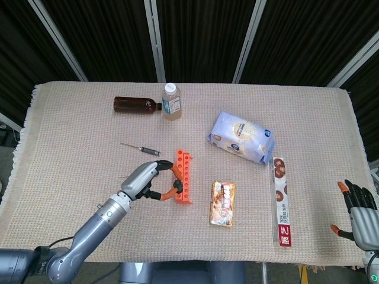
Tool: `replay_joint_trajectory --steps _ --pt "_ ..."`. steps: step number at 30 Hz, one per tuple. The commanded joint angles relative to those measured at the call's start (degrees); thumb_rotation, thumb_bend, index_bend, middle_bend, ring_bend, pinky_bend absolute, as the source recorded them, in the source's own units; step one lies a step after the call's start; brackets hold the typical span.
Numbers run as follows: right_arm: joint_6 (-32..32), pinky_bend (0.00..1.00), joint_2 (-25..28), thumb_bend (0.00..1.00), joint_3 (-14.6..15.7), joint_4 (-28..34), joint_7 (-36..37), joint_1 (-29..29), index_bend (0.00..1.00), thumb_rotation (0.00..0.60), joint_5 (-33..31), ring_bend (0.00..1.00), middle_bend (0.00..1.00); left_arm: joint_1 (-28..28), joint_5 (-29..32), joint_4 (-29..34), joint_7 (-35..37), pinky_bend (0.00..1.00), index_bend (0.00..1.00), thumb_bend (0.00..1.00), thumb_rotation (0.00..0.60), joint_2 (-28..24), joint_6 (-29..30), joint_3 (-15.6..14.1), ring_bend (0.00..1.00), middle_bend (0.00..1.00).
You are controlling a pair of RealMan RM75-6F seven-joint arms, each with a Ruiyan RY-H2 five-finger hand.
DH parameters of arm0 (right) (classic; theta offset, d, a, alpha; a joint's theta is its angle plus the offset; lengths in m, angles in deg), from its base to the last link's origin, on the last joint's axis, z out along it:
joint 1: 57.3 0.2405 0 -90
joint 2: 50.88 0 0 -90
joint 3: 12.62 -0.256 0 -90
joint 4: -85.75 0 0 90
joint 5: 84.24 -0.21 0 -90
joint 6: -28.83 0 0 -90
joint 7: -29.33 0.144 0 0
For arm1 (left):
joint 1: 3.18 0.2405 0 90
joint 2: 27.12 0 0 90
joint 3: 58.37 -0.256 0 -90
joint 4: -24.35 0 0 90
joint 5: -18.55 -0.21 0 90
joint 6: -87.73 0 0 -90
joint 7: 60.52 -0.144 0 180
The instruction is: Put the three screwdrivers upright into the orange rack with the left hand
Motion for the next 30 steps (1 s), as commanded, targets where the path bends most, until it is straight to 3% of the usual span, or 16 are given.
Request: replay_joint_trajectory --steps 1,30 --pt "0.2 0.00 0.0 0.00 0.0 0.0 -0.1 0.1 0.00 0.600 -0.1 0.00 0.00 -0.2 0.1 -1.2 0.0 0.20 0.75 0.52 0.600 1.1 -0.3 -0.7 0.21 0.36" --pt "0.9 0.00 0.0 0.00 -0.3 0.4 -0.9 0.3 0.00 0.600 -1.0 0.00 0.00 0.6 -2.1 -8.9 -1.9 0.10 0.67 0.52 0.600 8.5 -0.6 -4.4 0.14 0.29"
